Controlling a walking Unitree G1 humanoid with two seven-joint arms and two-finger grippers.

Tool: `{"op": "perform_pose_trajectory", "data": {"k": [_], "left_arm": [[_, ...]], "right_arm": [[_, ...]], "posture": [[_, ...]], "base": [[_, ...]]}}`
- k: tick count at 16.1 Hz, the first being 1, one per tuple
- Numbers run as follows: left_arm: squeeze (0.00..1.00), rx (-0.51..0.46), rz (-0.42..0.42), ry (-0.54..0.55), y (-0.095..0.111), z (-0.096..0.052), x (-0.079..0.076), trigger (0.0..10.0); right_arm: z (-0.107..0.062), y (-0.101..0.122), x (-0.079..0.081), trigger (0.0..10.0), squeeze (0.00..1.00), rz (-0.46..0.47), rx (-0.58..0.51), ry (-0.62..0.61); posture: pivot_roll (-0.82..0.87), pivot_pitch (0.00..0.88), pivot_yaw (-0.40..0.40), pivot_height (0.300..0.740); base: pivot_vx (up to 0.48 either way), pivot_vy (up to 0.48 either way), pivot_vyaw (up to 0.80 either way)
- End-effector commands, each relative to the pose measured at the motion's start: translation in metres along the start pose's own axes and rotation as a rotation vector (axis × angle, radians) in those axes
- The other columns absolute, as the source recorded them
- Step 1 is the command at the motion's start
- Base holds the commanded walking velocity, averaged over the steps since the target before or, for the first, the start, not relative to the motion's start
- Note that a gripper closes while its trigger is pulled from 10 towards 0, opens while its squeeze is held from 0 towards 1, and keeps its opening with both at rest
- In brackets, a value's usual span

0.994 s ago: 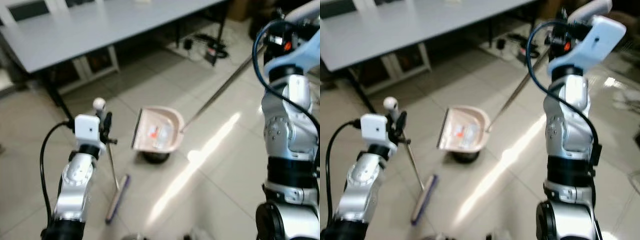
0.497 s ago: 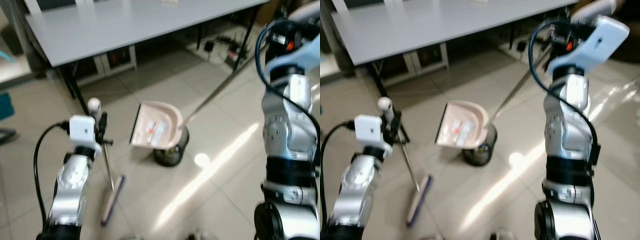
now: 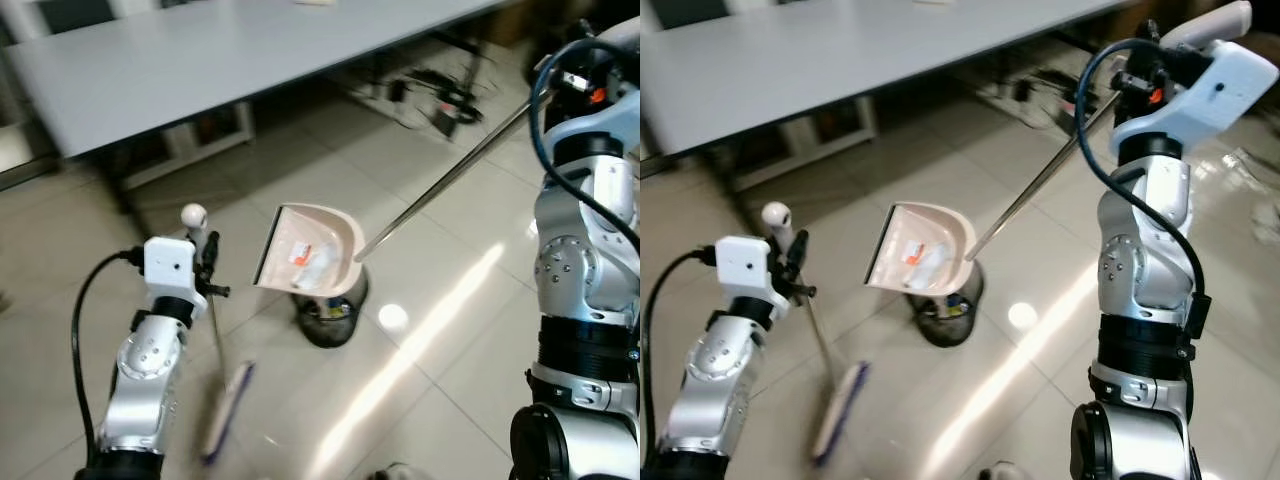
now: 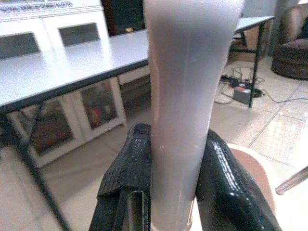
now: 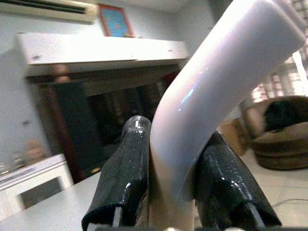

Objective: Sweep floor

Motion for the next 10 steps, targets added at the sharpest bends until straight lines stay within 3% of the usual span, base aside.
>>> {"op": "perform_pose_trajectory", "data": {"k": [1,10], "left_arm": [[0.00,-0.035,-0.009,-0.035,0.0083,0.0031,-0.0093,10.0],[0.00,-0.037,-0.007,-0.037,0.0101,0.0027,-0.0082,10.0]], "right_arm": [[0.0021,0.0151,-0.0063,10.0,0.00,-0.008,-0.056,-0.024],[-0.0013,0.0092,-0.0029,10.0,0.00,-0.013,-0.038,-0.006]], "posture": [[-0.02,0.067,0.035,0.740],[-0.01,0.071,0.033,0.740]], "base": [[0.382,0.000,0.00],[0.383,0.000,0.00]]}}
Point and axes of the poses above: a point about 5 cm out from each wrist's last joint towards the gripper, its own z axis pointing out of the wrist towards the gripper, its own y axis along the axis of the wrist's last joint, x = y × z, the point moved 4 cm from there along z, pointing out of the wrist towards the gripper, and after that the axes turned 15 degrees about -z, right-handed, at the moved point
